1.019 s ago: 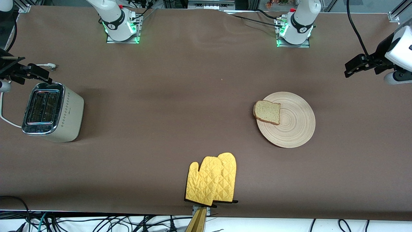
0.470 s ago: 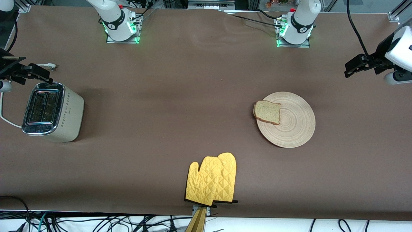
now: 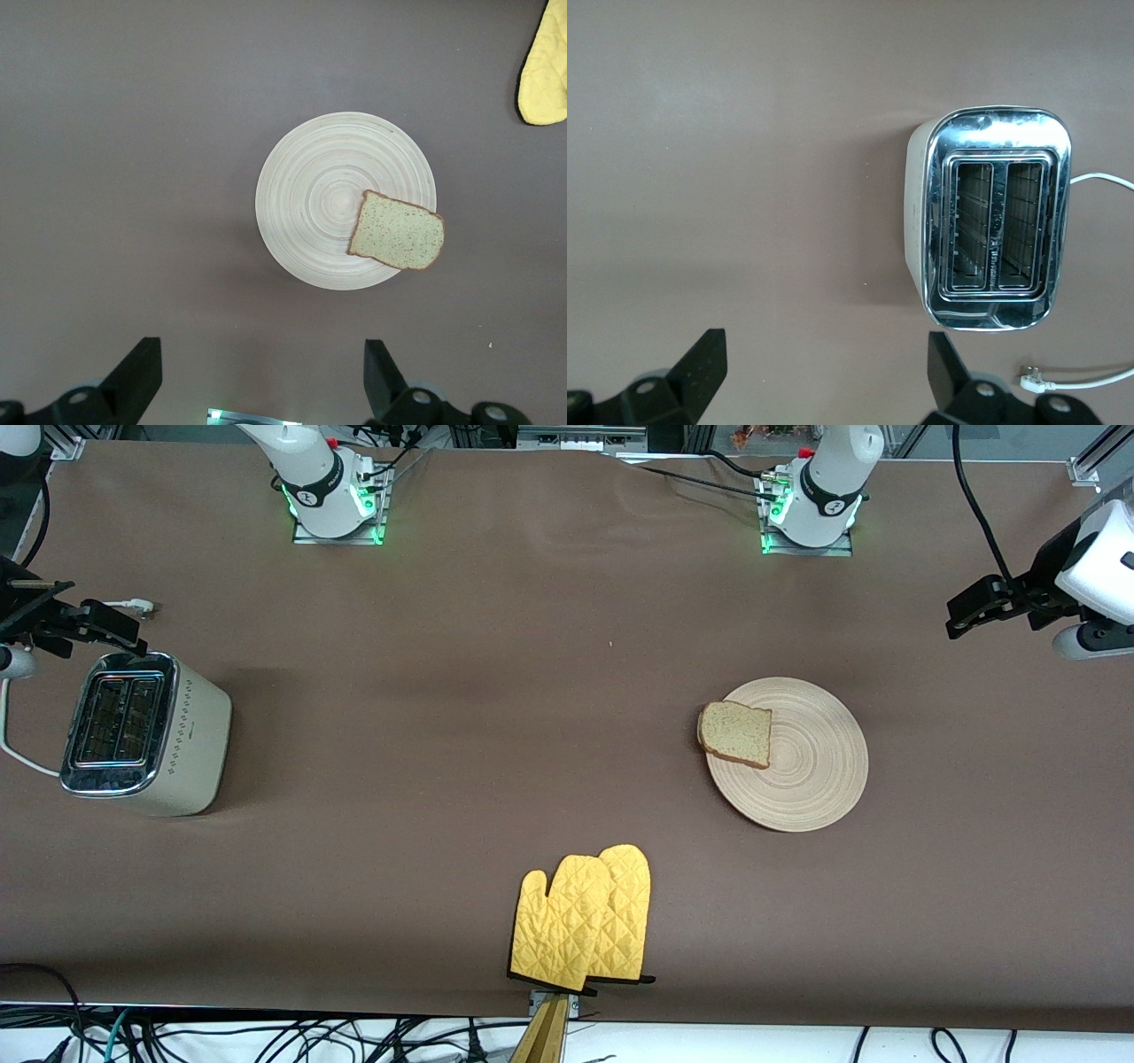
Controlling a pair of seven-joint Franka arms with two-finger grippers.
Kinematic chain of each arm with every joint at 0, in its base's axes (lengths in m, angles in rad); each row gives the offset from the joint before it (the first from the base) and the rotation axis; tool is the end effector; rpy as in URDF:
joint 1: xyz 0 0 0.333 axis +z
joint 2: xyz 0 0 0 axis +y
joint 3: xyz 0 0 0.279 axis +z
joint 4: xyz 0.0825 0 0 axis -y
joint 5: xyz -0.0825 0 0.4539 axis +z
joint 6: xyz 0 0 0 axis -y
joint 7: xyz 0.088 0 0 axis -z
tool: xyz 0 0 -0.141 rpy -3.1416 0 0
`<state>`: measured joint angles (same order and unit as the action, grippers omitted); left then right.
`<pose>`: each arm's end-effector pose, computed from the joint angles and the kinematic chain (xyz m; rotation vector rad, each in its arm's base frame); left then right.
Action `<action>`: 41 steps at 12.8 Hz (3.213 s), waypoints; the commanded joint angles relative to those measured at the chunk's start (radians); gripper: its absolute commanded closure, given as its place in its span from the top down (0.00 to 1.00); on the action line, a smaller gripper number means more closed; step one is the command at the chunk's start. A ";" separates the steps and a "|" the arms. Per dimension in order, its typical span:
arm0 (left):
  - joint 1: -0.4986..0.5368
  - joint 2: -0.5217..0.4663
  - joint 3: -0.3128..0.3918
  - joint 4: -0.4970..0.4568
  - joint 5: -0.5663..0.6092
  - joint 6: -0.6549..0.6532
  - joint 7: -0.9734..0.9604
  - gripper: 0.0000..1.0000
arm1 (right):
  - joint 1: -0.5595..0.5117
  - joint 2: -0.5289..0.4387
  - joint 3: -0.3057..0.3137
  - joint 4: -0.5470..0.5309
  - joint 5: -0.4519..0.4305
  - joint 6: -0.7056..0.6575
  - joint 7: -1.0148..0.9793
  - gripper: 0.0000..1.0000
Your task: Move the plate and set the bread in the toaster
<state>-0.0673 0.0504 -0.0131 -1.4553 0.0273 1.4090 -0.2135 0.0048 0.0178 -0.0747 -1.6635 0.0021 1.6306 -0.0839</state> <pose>0.6163 -0.0453 0.5706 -3.0908 -0.2108 0.1423 0.6269 -0.0434 0.4972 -3.1359 -0.0216 0.0791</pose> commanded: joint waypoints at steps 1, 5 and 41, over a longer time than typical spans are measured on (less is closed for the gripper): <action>-0.014 -0.004 0.010 0.000 0.008 -0.008 -0.009 1.00 | 0.000 0.008 0.001 0.027 0.013 -0.020 -0.005 1.00; -0.014 -0.004 0.010 0.000 0.008 -0.008 -0.009 1.00 | 0.000 0.008 0.001 0.027 0.013 -0.020 -0.007 1.00; 0.063 -0.034 0.013 -0.335 -0.003 0.407 0.009 1.00 | -0.002 0.011 0.000 0.030 0.015 -0.023 -0.013 1.00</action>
<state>-0.0220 0.0500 0.0033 -1.7230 0.0272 1.7792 -0.2131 0.0054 0.0188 -0.0728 -1.6616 0.0023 1.6301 -0.0844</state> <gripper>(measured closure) 0.000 0.000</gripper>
